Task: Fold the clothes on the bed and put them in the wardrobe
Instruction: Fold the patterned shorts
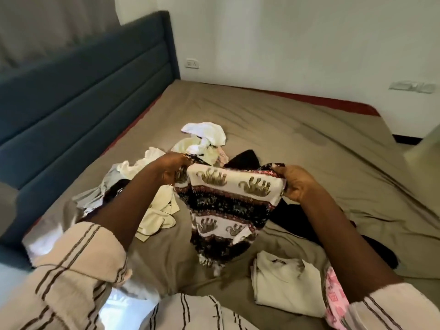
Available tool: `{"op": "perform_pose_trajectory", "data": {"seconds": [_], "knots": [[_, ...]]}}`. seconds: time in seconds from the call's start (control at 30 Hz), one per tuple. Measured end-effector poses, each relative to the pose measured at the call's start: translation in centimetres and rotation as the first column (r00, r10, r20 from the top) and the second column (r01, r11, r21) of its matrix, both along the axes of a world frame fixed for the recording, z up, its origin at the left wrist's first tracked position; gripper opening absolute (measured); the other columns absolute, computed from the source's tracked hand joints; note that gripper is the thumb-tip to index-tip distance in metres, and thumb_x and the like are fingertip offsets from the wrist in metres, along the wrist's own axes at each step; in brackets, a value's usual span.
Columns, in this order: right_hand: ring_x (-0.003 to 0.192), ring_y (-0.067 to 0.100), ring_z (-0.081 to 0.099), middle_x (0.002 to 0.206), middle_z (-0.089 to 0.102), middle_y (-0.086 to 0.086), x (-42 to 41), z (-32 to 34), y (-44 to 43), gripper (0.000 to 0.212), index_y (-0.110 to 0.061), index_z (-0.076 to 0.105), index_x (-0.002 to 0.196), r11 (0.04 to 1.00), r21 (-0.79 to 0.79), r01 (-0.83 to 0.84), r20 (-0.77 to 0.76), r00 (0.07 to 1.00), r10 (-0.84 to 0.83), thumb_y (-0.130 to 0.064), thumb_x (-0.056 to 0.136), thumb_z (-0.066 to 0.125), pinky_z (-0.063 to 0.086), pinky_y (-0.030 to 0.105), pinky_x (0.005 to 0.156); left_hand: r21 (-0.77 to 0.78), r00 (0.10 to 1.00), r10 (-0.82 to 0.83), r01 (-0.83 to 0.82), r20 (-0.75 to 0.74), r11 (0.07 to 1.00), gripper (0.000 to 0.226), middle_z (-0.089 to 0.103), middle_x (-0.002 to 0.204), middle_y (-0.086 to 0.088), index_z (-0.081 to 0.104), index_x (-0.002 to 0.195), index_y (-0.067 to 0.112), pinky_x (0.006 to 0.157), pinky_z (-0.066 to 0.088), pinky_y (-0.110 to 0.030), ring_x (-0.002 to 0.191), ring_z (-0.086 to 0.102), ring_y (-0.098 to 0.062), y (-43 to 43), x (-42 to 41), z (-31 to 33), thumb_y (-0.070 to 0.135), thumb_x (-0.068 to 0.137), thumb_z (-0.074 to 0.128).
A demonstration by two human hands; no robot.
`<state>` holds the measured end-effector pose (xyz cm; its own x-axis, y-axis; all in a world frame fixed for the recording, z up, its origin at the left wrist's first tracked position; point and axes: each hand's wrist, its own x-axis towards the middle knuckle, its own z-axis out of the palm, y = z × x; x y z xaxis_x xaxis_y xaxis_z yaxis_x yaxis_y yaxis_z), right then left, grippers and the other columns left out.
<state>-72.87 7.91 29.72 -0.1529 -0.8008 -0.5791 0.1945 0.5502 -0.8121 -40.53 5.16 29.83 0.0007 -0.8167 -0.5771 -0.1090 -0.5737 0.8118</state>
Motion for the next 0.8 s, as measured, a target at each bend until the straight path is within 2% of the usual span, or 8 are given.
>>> {"op": "perform_pose_trajectory", "data": {"seconds": [0.07, 0.17, 0.33, 0.43, 0.53, 0.6, 0.67, 0.8], "knots": [[0.053, 0.019, 0.068, 0.079, 0.069, 0.010, -0.6, 0.0, -0.1, 0.008, -0.003, 0.068, 0.096, 0.999, 0.021, 0.031, -0.067, 0.997, -0.030, -0.007, 0.100, 0.061, 0.051, 0.026, 0.045, 0.032, 0.998, 0.048, -0.046, -0.038, 0.998, 0.020, 0.075, 0.080, -0.011, 0.065, 0.115, -0.004, 0.048, 0.057, -0.029, 0.060, 0.070, -0.020, -0.7, 0.5, -0.1, 0.004, 0.105, 0.050], [0.061, 0.021, 0.063, 0.077, 0.067, 0.009, -1.3, -0.2, -0.6, 0.016, -0.006, 0.064, 0.084, 0.997, 0.036, 0.062, -0.091, 0.994, -0.058, -0.008, 0.100, 0.061, 0.047, 0.028, 0.053, 0.042, 0.993, 0.114, -0.113, -0.028, 0.993, 0.031, 0.073, 0.110, -0.020, 0.059, 0.130, -0.005, 0.060, 0.064, -0.042, 0.079, 0.073, -0.029, -1.9, 0.9, -0.4, 0.007, 0.102, 0.056], [0.073, 0.030, 0.073, 0.100, 0.073, 0.022, -1.8, -0.4, -1.6, 0.013, 0.006, 0.064, 0.104, 0.995, 0.038, 0.097, 0.034, 0.995, -0.099, 0.004, 0.096, 0.055, 0.061, 0.041, 0.057, -0.095, 0.970, 0.240, -0.235, 0.038, 0.967, 0.026, 0.075, 0.107, -0.023, 0.067, 0.115, -0.010, 0.057, 0.062, -0.039, 0.079, 0.075, -0.030, -3.3, 0.4, -0.1, 0.005, 0.094, 0.071], [0.088, 0.032, 0.072, 0.116, 0.071, 0.028, -1.5, -0.6, -2.7, 0.021, 0.005, 0.066, 0.110, 0.980, -0.070, 0.188, 0.010, 0.982, -0.187, 0.011, 0.090, 0.062, 0.063, 0.049, 0.079, -0.168, 0.947, 0.319, -0.308, 0.038, 0.936, 0.019, 0.076, 0.101, -0.019, 0.071, 0.109, -0.004, 0.050, 0.059, -0.034, 0.072, 0.074, -0.026, -4.2, 0.5, -0.3, 0.005, 0.092, 0.071], [0.086, 0.023, 0.069, 0.115, 0.063, 0.014, -0.5, -0.6, -2.8, 0.052, -0.015, 0.055, 0.134, 0.955, -0.235, 0.178, -0.134, 0.968, -0.214, 0.009, 0.089, 0.064, 0.061, 0.030, 0.071, -0.193, 0.936, 0.349, -0.333, 0.051, 0.923, 0.020, 0.077, 0.104, -0.016, 0.074, 0.109, 0.002, 0.053, 0.058, -0.031, 0.070, 0.073, -0.021, -4.8, 1.0, -0.9, 0.007, 0.091, 0.067], [0.077, 0.017, 0.070, 0.106, 0.067, 0.006, 0.1, -0.5, -2.9, 0.044, -0.021, 0.062, 0.126, 0.926, -0.361, 0.110, -0.228, 0.952, -0.202, 0.007, 0.093, 0.063, 0.055, 0.021, 0.057, -0.263, 0.919, 0.391, -0.367, 0.047, 0.892, 0.012, 0.075, 0.100, -0.017, 0.074, 0.100, 0.007, 0.064, 0.062, -0.036, 0.072, 0.072, -0.022, -4.8, 1.1, -1.0, 0.006, 0.091, 0.066], [0.085, 0.016, 0.074, 0.108, 0.073, 0.003, 0.3, -0.2, -3.0, 0.038, -0.021, 0.073, 0.115, 0.889, -0.456, 0.050, -0.279, 0.940, -0.196, 0.009, 0.093, 0.061, 0.056, 0.021, 0.061, -0.366, 0.904, 0.427, -0.394, 0.008, 0.843, 0.012, 0.074, 0.102, -0.020, 0.071, 0.094, 0.012, 0.073, 0.063, -0.039, 0.077, 0.073, -0.024, -4.6, 1.0, -0.6, 0.001, 0.091, 0.066], [0.090, 0.012, 0.072, 0.114, 0.074, 0.004, -0.3, 0.5, -3.8, 0.039, -0.014, 0.075, 0.113, 0.890, -0.453, -0.058, -0.334, 0.936, -0.109, 0.014, 0.086, 0.067, 0.056, 0.017, 0.065, -0.485, 0.955, 0.297, -0.256, 0.009, 0.836, 0.045, 0.071, 0.104, -0.013, 0.067, 0.118, 0.016, 0.076, 0.062, -0.037, 0.093, 0.072, -0.026, -4.2, 1.6, 0.4, -0.015, 0.086, 0.058]]}}
